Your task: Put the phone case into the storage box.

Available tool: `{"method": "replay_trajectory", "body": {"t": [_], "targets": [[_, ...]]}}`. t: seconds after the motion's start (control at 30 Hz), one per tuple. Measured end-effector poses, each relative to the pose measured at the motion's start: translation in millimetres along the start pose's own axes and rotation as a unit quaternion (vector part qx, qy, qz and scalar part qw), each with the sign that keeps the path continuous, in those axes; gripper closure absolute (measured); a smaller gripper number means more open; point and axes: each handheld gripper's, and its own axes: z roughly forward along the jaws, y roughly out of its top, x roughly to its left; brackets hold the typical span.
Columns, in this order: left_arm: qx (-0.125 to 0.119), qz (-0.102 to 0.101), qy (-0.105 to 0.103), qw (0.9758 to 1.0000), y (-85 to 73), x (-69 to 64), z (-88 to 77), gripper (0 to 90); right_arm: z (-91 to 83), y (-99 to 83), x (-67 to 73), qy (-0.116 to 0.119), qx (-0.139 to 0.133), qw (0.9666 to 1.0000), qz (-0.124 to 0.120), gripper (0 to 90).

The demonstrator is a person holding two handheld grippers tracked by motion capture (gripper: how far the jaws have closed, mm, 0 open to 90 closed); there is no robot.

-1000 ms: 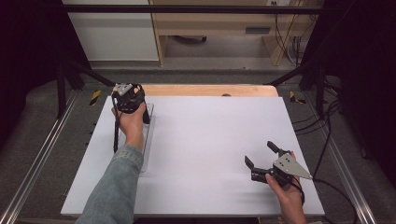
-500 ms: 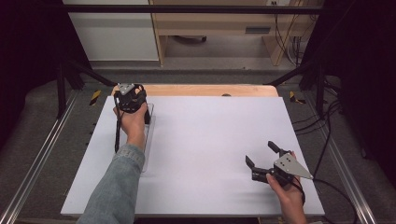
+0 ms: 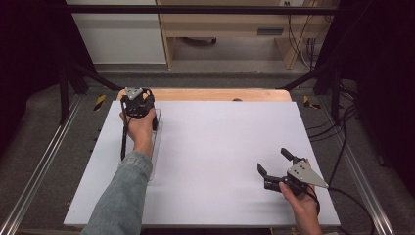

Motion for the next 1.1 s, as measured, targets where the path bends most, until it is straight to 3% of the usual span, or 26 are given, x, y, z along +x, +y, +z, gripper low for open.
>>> {"method": "replay_trajectory", "body": {"t": [0.6,0.93,1.1], "targets": [[0.002,0.014,-0.002,0.9999,-0.6,-0.8,0.2,86.6,0.0,0.0,-0.1,0.000,0.000,1.0000,0.001,4.2],[0.001,-0.009,-0.004,1.0000,-1.2,-0.3,2.7,86.5,0.0,-0.2,-0.5,0.000,0.001,1.0000,0.002,4.2],[0.004,-0.010,-0.003,0.9999,-1.6,-3.2,5.5,86.1,-0.1,-0.2,-0.5,0.001,0.001,1.0000,0.003,4.1]]}}
